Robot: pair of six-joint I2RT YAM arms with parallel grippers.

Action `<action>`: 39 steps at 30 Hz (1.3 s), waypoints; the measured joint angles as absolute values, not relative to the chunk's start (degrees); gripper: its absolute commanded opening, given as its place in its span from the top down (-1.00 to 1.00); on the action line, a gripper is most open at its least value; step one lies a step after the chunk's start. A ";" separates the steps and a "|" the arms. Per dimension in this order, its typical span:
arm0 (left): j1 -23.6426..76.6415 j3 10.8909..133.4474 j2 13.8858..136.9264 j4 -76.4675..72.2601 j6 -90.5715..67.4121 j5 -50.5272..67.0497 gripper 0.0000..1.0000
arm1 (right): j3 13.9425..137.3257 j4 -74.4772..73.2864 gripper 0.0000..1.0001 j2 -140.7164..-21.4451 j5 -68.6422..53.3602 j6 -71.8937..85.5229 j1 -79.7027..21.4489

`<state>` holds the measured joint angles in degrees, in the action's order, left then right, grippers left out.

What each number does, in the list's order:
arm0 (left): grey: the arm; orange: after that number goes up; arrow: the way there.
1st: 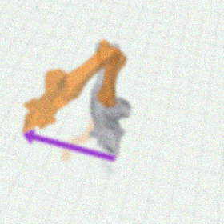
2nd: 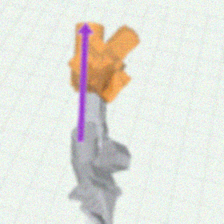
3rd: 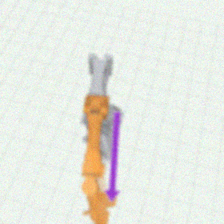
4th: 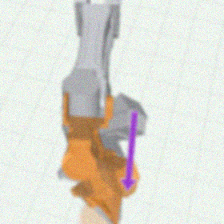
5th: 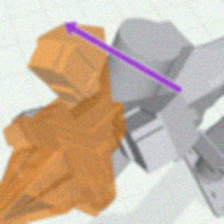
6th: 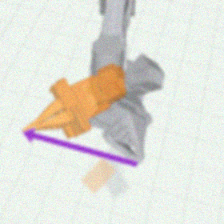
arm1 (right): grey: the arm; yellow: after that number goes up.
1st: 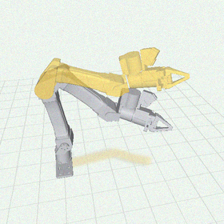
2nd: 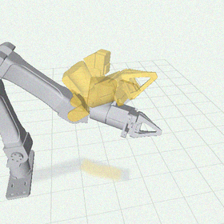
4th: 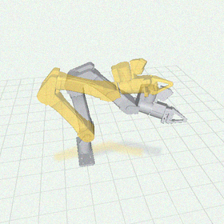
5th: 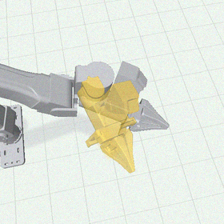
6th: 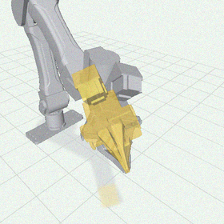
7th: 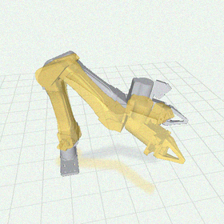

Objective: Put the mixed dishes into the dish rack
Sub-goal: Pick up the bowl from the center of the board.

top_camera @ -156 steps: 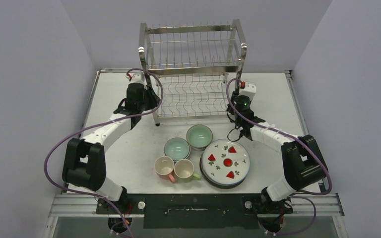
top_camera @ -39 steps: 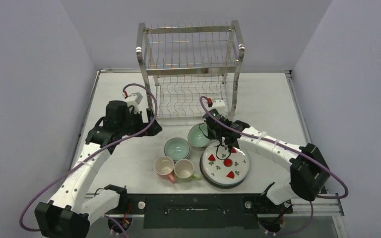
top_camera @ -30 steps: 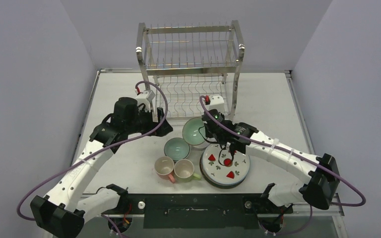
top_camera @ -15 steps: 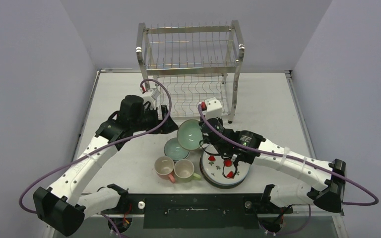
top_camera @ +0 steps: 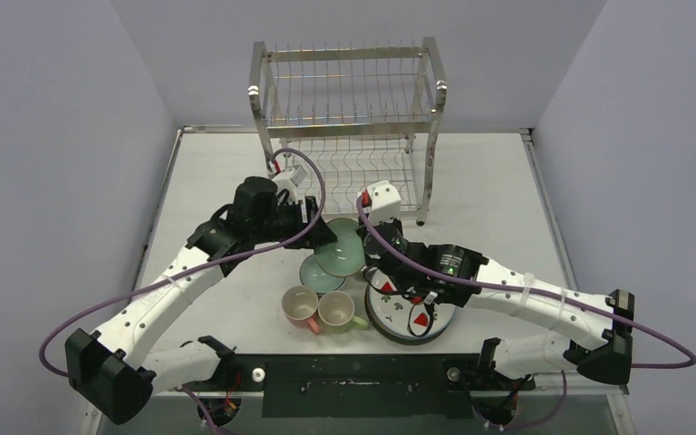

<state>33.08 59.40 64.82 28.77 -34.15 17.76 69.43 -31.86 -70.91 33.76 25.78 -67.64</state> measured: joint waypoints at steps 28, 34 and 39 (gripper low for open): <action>34.79 59.35 66.19 26.79 -35.77 18.28 0.25 | 70.08 -33.98 1.00 -69.87 40.14 24.84 -69.10; 34.79 59.05 65.69 26.87 -35.75 18.28 0.41 | 70.08 -33.98 1.00 -69.87 40.88 24.86 -69.10; 34.79 58.63 65.63 26.98 -35.77 18.44 0.57 | 70.08 -33.95 1.00 -69.87 41.15 24.86 -69.10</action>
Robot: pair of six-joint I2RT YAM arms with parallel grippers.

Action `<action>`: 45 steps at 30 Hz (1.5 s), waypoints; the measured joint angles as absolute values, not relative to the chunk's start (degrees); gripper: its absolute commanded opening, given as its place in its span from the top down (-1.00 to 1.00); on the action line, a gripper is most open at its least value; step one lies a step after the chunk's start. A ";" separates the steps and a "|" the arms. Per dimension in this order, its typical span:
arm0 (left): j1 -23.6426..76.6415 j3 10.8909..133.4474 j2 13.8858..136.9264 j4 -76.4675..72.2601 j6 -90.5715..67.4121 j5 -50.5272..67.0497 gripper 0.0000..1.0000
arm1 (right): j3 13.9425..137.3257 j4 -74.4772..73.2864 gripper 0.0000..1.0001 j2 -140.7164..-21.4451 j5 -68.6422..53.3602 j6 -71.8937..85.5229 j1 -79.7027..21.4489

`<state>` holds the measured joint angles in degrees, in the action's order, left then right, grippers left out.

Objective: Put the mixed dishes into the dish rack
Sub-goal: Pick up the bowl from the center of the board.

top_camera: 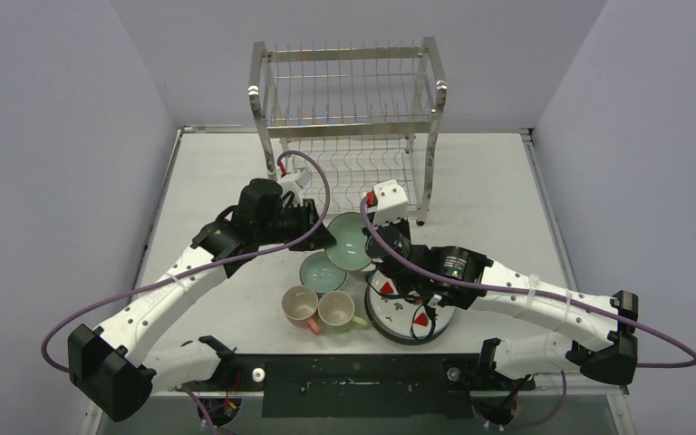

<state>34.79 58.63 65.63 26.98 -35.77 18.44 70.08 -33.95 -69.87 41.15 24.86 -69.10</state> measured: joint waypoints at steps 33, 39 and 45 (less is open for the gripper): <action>35.11 57.52 61.25 27.64 -33.78 18.63 1.00 | 70.41 -32.82 0.60 -69.38 40.12 25.10 -69.97; 35.11 57.49 60.62 27.62 -33.69 18.63 1.00 | 70.41 -32.64 0.47 -68.60 39.99 25.34 -70.02; 35.11 57.41 60.07 27.68 -33.43 18.65 1.00 | 70.41 -32.56 0.17 -67.81 40.01 25.74 -70.02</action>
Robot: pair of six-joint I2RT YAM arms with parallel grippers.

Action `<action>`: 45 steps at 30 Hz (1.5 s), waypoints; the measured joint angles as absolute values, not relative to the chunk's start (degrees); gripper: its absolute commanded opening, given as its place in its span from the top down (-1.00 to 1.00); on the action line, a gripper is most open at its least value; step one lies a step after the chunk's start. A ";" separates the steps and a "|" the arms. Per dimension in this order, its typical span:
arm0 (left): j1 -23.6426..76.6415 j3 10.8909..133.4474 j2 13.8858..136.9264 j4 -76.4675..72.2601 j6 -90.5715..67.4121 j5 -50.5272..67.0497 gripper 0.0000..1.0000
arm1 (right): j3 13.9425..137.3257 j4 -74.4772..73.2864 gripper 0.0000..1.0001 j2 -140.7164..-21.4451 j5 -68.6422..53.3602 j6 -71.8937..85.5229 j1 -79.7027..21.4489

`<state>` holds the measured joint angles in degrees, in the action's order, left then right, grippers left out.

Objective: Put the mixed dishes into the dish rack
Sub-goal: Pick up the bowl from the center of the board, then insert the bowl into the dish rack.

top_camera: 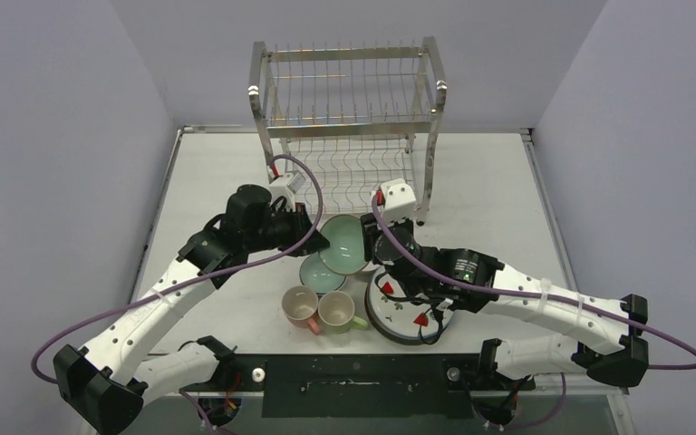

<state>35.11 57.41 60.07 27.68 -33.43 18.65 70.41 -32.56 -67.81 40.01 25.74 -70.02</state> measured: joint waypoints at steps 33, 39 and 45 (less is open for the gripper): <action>35.11 58.04 45.89 45.65 -21.47 -7.73 1.00 | 70.39 -40.86 -0.75 -52.97 59.24 21.67 -63.59; 35.11 60.47 39.48 48.42 -19.16 -17.41 1.00 | 70.26 -42.11 -0.77 -53.49 56.07 20.71 -52.49; 35.11 62.02 33.74 49.67 -17.69 -26.15 1.00 | 68.69 -42.11 -0.77 -55.96 48.93 20.29 -43.70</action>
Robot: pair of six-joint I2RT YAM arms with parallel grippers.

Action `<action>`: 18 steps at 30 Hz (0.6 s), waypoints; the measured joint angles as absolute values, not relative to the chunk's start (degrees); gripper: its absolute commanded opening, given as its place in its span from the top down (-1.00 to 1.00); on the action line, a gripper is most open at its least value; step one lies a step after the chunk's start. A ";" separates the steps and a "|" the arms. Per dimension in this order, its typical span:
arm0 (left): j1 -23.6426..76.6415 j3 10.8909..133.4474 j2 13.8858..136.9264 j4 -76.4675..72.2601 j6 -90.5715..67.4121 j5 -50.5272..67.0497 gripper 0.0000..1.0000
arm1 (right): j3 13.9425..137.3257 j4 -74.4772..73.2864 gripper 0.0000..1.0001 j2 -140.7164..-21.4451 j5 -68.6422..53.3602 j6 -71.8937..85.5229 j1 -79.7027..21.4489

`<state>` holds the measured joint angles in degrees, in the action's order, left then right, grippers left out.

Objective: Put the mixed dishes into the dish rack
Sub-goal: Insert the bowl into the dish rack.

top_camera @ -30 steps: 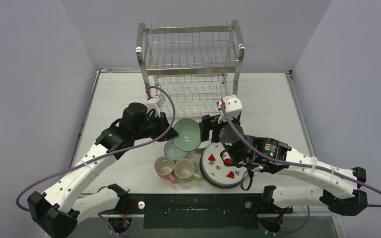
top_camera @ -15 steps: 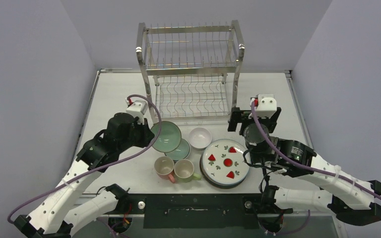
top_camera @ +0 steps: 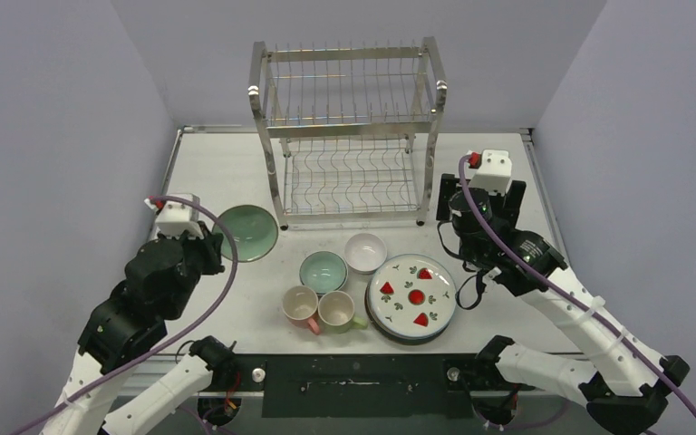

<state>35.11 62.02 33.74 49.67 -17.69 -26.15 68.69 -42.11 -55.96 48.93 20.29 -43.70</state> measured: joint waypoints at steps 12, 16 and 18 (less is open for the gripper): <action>35.11 65.28 26.17 49.91 -15.27 -38.22 1.00 | 63.64 -41.41 -0.79 -57.52 34.39 21.08 -29.21; 35.11 65.89 25.93 49.93 -14.33 -39.97 1.00 | 62.63 -40.69 -0.80 -57.54 29.82 21.78 -25.08; 35.11 65.98 25.82 49.91 -14.11 -40.45 1.00 | 62.13 -40.16 -0.80 -57.52 27.83 22.13 -23.22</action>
